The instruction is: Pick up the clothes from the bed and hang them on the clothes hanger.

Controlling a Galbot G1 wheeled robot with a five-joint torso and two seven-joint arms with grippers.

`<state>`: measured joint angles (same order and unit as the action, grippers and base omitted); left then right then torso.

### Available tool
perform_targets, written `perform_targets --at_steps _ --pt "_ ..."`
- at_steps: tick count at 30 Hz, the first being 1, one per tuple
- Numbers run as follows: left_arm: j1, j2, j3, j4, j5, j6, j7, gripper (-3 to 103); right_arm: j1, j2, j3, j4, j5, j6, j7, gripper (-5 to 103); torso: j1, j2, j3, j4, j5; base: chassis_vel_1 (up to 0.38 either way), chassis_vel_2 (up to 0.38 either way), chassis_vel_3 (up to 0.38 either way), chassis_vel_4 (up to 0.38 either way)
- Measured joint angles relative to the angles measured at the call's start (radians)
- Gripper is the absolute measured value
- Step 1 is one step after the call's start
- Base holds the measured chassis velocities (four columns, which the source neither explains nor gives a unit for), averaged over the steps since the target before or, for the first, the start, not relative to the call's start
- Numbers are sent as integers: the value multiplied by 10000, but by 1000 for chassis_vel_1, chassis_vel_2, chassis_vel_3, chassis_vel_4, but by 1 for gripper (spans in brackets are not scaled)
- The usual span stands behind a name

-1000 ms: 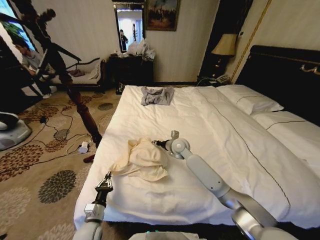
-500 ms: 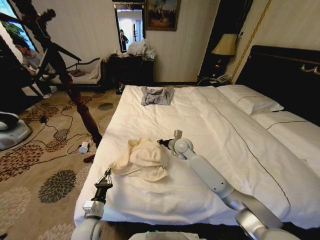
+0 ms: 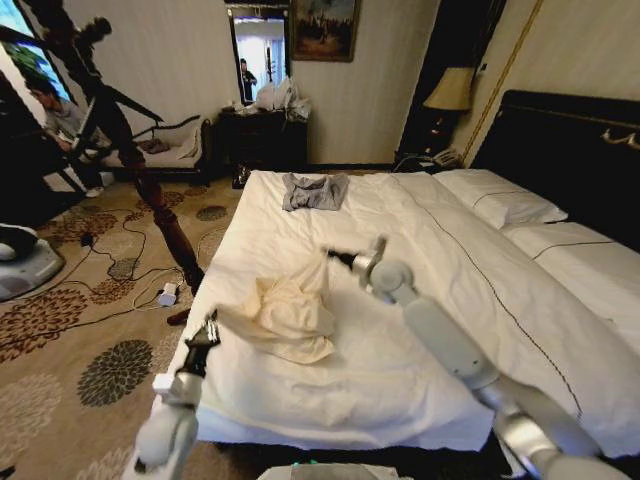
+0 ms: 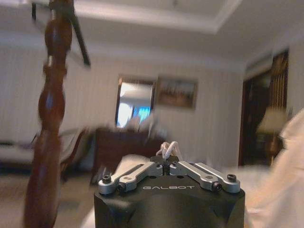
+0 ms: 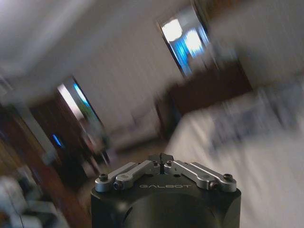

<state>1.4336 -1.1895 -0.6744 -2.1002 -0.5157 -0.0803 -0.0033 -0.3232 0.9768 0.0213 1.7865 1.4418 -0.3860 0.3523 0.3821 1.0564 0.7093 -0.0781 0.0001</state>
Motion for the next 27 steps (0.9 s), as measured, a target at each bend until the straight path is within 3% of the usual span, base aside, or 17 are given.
perform_targets --at_steps 1,4,7,8,11,13,15,16,18,19,20,22,23,24,26,27 --pt "0 0 0 0 0 0 0 1 0 0 0 0 0 0 0 0 0 0 0 0 0 0 0 0 0" --pt "-971 984 -639 -425 -1301 578 -369 1 1209 -550 283 905 859 139 399 0 0 0 -2 0 3 0 0 0 0" --pt "-877 1168 -880 -545 -1522 662 -404 1 1382 -808 356 1631 1152 66 960 0 0 1 -3 0 -3 0 0 0 0" --pt "-281 1044 -963 -600 -1199 529 -301 1 1086 -1134 322 2723 1139 -331 1850 0 0 1 -3 6 -1 0 0 0 0" --pt "460 677 -938 -576 -527 226 -55 1 364 -1496 232 3584 670 -988 2576 0 -3 2 -3 9 -8 0 0 0 0" --pt "1592 -67 -772 -418 553 -232 220 1 -1580 -2041 170 4517 -56 -2147 3778 0 -5 2 -4 9 -1 0 0 0 0" --pt "1911 -312 -691 -348 851 -338 271 1 -2300 -2136 145 4645 -232 -2337 4080 0 -6 3 -4 9 -2 0 0 0 0" --pt "2356 -684 -555 -217 1328 -546 333 1 -3852 -2206 72 4741 -738 -2550 4479 0 -6 2 -3 4 5 0 0 0 0" --pt "2686 -1022 -453 -61 1778 -720 359 1 -5478 -2162 2 4728 -1359 -2693 4682 -3 -5 2 -4 -2 10 0 0 0 0" --pt "2686 -1022 -453 -61 1778 -720 359 1 -5478 -2162 2 4728 -1359 -2693 4682 -3 -5 2 -4 -2 10 0 0 0 0" --pt "2876 -1271 -399 27 2022 -769 367 1 -6583 -1958 -13 4703 -1361 -2905 5045 1 -6 2 -4 -2 0 0 0 0 0" --pt "2919 -1344 -399 29 2099 -770 355 1 -7144 -1770 -11 4743 -961 -3187 5562 12 -7 2 -4 3 4 0 0 0 0" --pt "2917 -1347 -408 21 2130 -746 346 1 -7372 -1712 21 4850 -627 -3363 5929 12 -6 2 -4 5 1 0 0 0 0" --pt "2877 -1322 -440 -13 2150 -687 315 1 -7601 -1729 98 5022 -228 -3484 6281 22 -6 2 -4 5 -2 0 0 0 0" --pt "2835 -1293 -471 -50 2164 -641 288 1 -7699 -1802 143 5151 -53 -3488 6385 22 -6 2 -4 3 0 0 0 0 0" --pt "2797 -1274 -491 -81 2176 -598 267 1 -7725 -1903 196 5262 25 -3489 6409 28 -5 2 -4 2 0 0 0 0 0"
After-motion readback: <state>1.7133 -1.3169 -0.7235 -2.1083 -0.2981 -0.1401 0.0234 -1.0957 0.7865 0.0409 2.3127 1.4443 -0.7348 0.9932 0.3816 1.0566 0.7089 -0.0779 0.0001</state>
